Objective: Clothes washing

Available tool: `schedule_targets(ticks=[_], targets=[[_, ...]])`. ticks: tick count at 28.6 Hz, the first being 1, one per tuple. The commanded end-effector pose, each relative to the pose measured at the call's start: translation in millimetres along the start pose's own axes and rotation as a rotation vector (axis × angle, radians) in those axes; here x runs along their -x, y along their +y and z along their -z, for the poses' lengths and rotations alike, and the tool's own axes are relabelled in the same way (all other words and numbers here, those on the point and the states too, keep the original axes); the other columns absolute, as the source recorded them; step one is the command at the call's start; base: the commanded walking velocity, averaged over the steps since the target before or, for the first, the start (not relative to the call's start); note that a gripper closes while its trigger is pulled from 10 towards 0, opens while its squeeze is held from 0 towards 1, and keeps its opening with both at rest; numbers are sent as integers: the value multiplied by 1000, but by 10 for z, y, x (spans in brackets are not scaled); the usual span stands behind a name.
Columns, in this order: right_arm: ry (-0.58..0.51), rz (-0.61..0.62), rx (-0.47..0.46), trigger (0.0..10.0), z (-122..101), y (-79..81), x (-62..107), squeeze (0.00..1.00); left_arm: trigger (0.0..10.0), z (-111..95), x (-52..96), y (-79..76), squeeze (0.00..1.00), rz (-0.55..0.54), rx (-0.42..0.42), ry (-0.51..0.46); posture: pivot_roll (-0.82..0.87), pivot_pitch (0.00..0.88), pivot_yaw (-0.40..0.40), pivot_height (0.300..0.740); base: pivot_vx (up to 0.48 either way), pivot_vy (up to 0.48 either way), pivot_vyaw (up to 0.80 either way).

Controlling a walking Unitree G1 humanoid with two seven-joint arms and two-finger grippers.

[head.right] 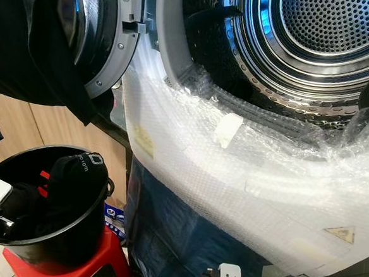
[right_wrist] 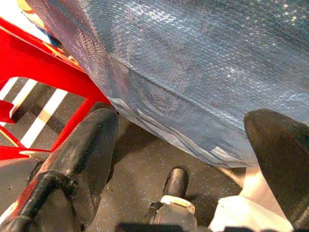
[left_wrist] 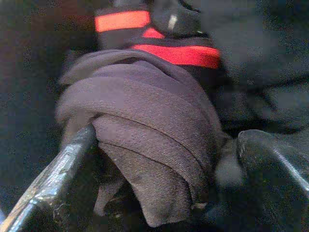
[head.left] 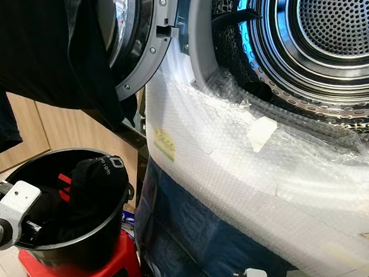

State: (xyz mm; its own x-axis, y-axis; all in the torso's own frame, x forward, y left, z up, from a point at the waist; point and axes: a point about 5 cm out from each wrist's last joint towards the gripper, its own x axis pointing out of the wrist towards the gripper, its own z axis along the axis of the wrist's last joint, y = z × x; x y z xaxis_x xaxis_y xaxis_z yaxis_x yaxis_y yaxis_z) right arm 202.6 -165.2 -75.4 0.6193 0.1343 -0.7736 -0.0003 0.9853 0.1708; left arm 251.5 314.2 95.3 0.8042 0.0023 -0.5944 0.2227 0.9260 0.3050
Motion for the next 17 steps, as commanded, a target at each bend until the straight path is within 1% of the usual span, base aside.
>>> schedule_targets(ticks=[1,3,7,12,17], targets=[[5,6,9,10000,-11,-17,0,0,0,-22,-17,-109,0,53,3,-7,280,0,-81,740,0,0,0],[1,2,10,10000,-25,0,-6,0,0,-42,-20,-150,0,68,14,-17,284,0,-79,740,0,0,0],[2,-3,17,10000,-32,18,-11,0,0,-29,-18,-186,0,91,-9,-4,287,0,-77,740,0,0,0],[3,-8,19,10000,-35,50,-19,0,0,-56,-27,-218,0,109,-11,-5,288,0,-72,740,0,0,0],[7,-9,20,10000,-27,48,-17,0,0,-53,-37,-254,0,138,-21,1,288,0,-73,740,0,0,0]])
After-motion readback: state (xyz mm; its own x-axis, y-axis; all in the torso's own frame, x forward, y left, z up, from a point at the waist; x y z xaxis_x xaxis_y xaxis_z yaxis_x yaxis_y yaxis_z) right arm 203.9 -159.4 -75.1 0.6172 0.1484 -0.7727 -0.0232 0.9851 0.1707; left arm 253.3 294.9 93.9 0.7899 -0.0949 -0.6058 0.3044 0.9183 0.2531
